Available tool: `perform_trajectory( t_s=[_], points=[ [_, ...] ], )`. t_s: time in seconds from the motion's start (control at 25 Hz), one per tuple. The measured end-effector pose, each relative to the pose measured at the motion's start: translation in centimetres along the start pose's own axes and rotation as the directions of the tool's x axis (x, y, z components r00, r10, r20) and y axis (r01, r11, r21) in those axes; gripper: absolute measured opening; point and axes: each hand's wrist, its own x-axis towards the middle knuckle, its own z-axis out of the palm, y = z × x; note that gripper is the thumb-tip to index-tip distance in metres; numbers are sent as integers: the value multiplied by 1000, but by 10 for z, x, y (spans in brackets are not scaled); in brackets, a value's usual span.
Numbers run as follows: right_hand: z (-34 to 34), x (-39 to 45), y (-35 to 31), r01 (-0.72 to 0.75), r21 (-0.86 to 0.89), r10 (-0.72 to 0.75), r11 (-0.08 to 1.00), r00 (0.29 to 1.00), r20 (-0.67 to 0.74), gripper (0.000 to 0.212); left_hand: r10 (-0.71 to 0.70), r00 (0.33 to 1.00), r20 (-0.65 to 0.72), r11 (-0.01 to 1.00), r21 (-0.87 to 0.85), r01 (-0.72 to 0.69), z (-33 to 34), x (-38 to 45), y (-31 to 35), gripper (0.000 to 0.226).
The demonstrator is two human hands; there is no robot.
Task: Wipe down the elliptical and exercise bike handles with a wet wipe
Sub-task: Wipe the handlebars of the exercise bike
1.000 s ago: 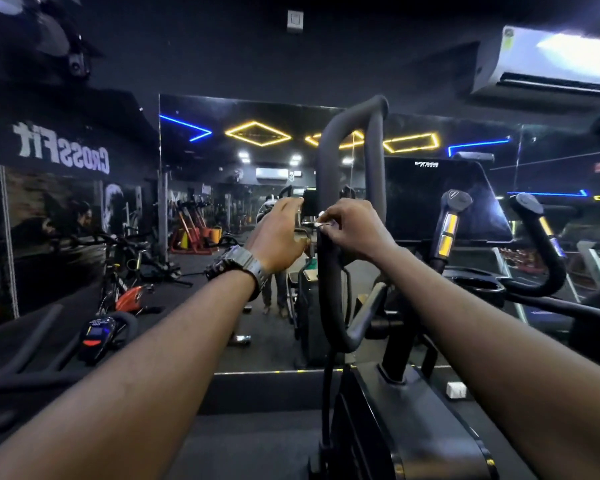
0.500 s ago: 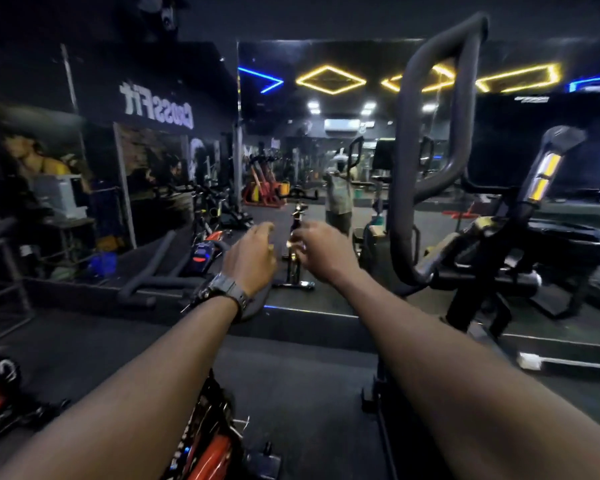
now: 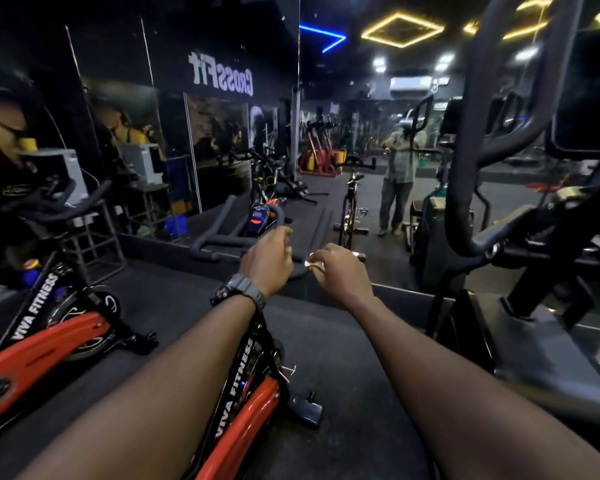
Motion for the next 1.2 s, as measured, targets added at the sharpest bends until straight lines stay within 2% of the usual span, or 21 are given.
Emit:
perform_trajectory(
  t_s=[0.28,0.56,0.72,0.92,1.04,1.12,1.2],
  points=[
    [16,27,11,-31,-87,30,996,999,-22,21,7,1000,8,996,-91,-7,21,37,-36,40],
    [88,66,39,-240,-103,242,965,970,8,20,72,985,159,990,-130,-51,77,92,-90,43],
    [130,84,60,-323,-21,323,946,944,69,20,80,974,212,990,-134,-53,113,122,-110,40],
    [180,109,94,-331,124,318,936,941,111,21,21,942,336,999,27,-31,171,148,-121,28],
    [208,124,105,-282,165,252,945,951,181,19,-16,913,407,992,122,-36,205,157,-129,27],
    [222,131,112,-246,142,217,959,957,191,16,-35,916,399,993,120,-15,213,167,-133,26],
    [225,147,120,-263,66,248,963,952,179,16,-54,907,417,998,62,31,216,179,-139,26]
  ],
)
